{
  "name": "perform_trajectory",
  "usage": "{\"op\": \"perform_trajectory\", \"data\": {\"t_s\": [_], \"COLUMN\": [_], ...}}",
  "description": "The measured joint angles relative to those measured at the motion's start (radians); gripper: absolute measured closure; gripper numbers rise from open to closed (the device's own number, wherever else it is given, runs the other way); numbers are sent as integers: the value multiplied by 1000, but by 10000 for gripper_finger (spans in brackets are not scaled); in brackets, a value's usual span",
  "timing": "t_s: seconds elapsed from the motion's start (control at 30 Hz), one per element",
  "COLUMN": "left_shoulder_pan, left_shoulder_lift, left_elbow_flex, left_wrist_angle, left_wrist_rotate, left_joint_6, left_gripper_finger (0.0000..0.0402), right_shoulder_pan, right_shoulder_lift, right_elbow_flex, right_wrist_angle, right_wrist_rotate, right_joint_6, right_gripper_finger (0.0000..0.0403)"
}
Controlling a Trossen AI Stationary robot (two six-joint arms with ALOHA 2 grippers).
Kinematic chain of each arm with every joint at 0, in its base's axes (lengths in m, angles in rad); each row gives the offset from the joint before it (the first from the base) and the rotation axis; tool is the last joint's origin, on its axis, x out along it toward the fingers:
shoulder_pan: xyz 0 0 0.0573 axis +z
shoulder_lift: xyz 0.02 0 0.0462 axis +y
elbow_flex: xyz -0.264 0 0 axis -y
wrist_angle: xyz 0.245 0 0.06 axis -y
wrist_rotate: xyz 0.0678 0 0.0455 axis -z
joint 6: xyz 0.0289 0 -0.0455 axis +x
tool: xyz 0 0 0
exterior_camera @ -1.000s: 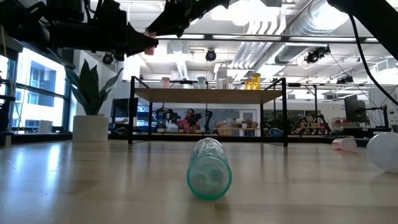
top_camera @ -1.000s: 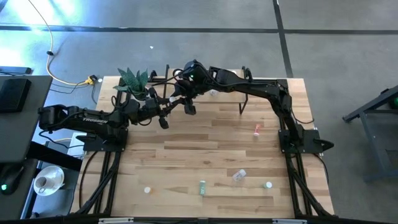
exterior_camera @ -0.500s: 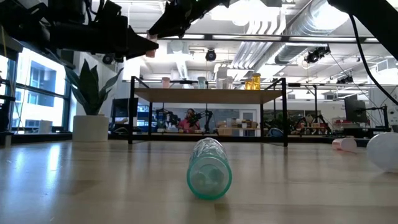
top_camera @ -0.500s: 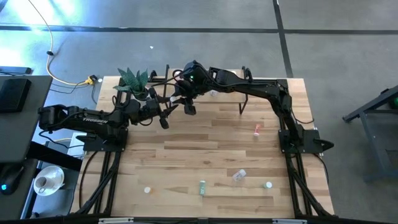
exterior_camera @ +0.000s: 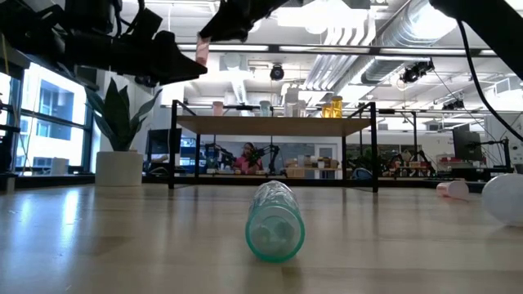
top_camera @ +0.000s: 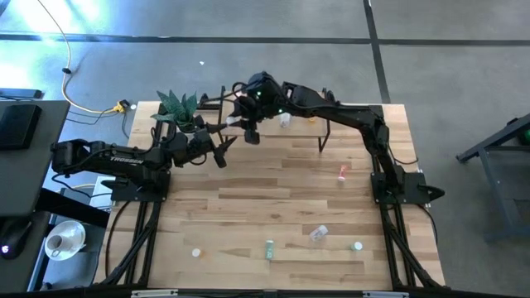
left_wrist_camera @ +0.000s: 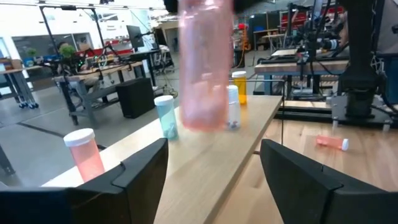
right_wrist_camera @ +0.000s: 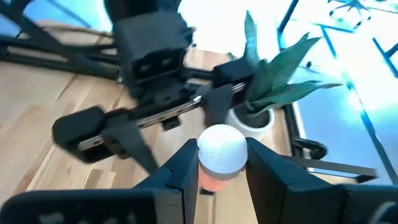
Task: Pick and place medicine bottles onto shelf by color
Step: Put the bottom pink pill bottle aligned with the other pink pill bottle on the shelf
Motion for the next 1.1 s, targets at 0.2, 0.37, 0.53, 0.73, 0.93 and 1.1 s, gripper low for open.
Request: {"op": "perform_trajectory", "data": {"t_s": [0.2, 0.37, 0.53, 0.73, 0.93, 1.1], "left_shoulder_pan": [0, 0, 0, 0, 0, 0], "left_shoulder_lift": [-29, -106, -201, -295, -341, -346], "left_elbow_flex": [0, 0, 0, 0, 0, 0], "left_wrist_angle": [-17, -106, -202, -316, -352, -352], "left_wrist_rotate": [0, 0, -19, -19, -19, -19], "left_joint_6": [-11, -21, -56, -61, -61, -61], "left_gripper_finger": [158, 158, 159, 159, 159, 159], "right_shoulder_pan": [-22, -57, -103, -128, -134, -133], "right_shoulder_lift": [0, -39, -47, -49, -46, -45], "right_elbow_flex": [92, 86, 91, -29, -250, -331], "right_wrist_angle": [-20, -4, -50, -3, 194, 275], "right_wrist_rotate": [80, 117, 116, 107, 106, 105], "right_joint_6": [46, 121, 190, 213, 231, 208], "right_gripper_finger": [308, 308, 308, 308, 308, 308]}}
